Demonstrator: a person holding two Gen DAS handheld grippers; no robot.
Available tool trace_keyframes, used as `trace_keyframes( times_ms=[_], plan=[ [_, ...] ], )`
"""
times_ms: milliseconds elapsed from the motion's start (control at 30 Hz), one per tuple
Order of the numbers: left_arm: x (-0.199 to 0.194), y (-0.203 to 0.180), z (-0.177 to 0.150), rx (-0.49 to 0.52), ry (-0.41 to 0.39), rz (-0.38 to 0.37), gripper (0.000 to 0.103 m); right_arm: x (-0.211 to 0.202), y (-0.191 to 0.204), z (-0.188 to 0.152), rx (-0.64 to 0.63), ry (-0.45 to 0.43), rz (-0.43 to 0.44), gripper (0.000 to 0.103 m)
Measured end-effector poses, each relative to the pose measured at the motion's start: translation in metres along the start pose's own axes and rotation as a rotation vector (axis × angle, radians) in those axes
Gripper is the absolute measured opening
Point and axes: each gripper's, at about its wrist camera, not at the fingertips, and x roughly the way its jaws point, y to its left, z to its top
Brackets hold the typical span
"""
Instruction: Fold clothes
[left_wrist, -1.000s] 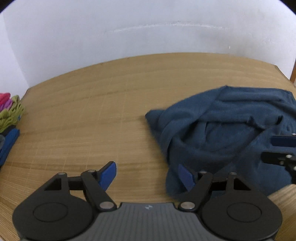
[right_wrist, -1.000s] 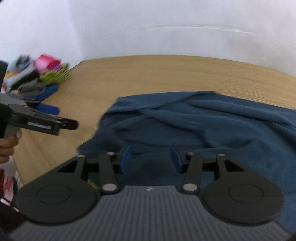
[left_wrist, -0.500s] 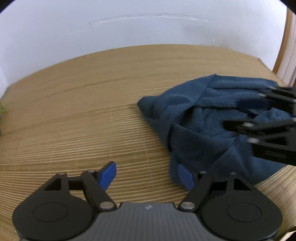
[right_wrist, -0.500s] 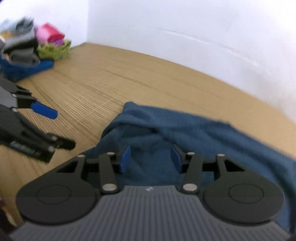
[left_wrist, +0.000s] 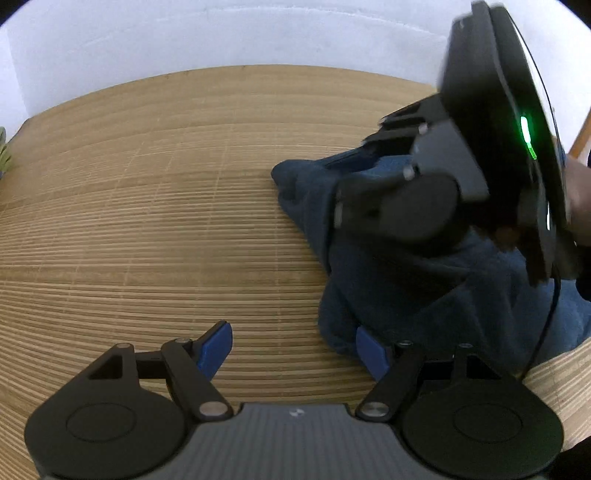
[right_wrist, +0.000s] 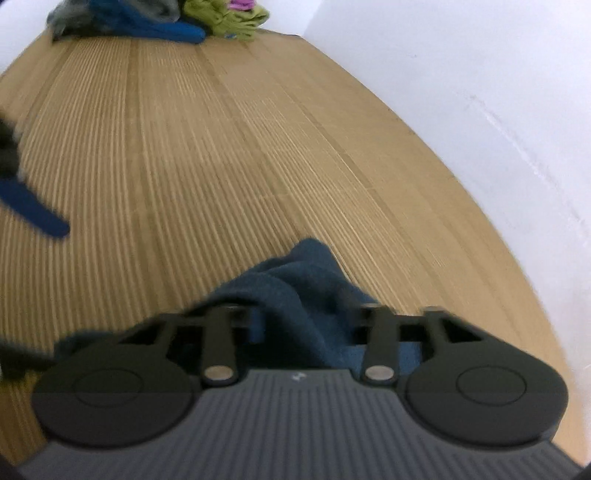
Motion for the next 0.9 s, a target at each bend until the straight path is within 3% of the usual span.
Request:
trace_keyframes(
  times_ms=[100, 333, 600, 700, 800, 900],
  plan=[
    [-0.001, -0.004, 0.002, -0.007, -0.003, 0.004, 0.076, -0.021, -0.023, 0.001, 0.161, -0.106, -0.022, 0.006],
    [-0.005, -0.02, 0.02, 0.002, -0.028, -0.035, 0.077, -0.133, -0.102, -0.022, 0.479, -0.345, -0.17, 0.006],
    [-0.002, -0.058, 0.036, 0.121, -0.022, -0.104, 0.077, -0.265, -0.18, -0.112, 0.848, -0.506, -0.516, 0.006],
    [-0.001, -0.074, 0.041, 0.173, -0.019, -0.126, 0.077, -0.3, -0.193, -0.149, 0.938, -0.522, -0.672, 0.006],
    [0.0, -0.089, 0.045, 0.224, -0.018, -0.148, 0.077, -0.326, -0.203, -0.186, 0.977, -0.475, -0.867, 0.006],
    [0.0, -0.102, 0.048, 0.265, -0.01, -0.17, 0.077, -0.315, -0.204, -0.217, 0.994, -0.312, -0.855, 0.009]
  ],
)
